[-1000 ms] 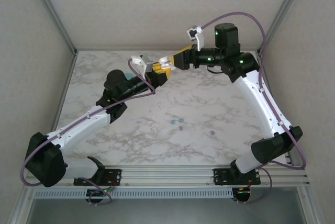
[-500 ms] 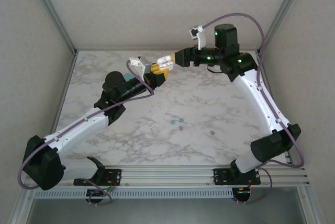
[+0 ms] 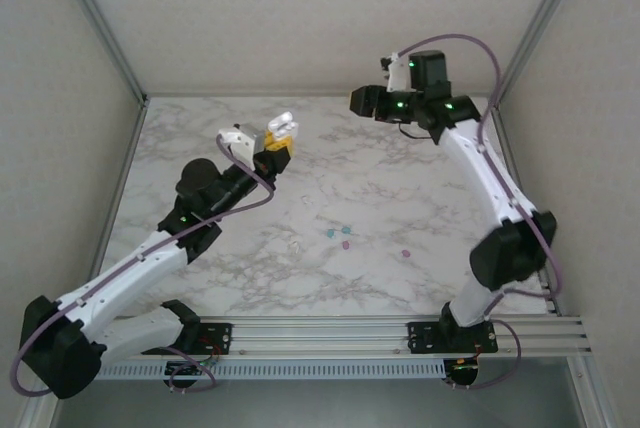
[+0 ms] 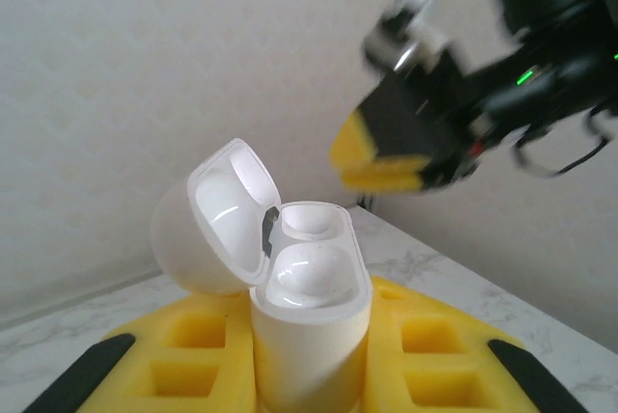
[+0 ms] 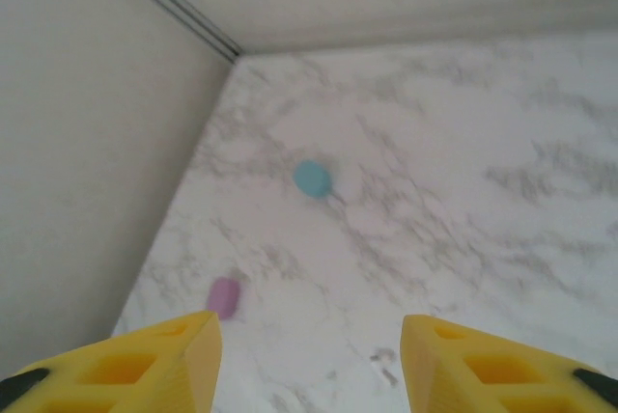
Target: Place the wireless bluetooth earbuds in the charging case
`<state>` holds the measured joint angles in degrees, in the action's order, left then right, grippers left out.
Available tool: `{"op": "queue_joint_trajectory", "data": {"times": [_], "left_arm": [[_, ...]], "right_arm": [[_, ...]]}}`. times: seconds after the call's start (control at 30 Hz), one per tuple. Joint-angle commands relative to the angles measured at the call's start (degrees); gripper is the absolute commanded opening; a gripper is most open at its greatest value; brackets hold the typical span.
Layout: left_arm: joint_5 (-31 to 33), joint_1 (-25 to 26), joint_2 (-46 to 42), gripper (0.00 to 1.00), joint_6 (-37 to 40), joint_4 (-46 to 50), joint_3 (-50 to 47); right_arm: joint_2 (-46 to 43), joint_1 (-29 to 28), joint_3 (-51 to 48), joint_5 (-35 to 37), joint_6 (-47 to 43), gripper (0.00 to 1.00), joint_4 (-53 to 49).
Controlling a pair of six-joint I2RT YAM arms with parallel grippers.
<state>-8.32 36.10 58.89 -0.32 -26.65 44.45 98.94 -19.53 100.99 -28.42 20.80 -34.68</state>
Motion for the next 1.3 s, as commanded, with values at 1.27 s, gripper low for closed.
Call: {"op": "queue_joint_trajectory", "data": {"times": [1.27], "left_arm": [[4.8, -0.59, -23.32, 0.13, 7.52, 20.79, 1.78]], "right_arm": [[25.64, -36.0, -3.99, 22.82, 22.97, 0.41, -19.98]]}}
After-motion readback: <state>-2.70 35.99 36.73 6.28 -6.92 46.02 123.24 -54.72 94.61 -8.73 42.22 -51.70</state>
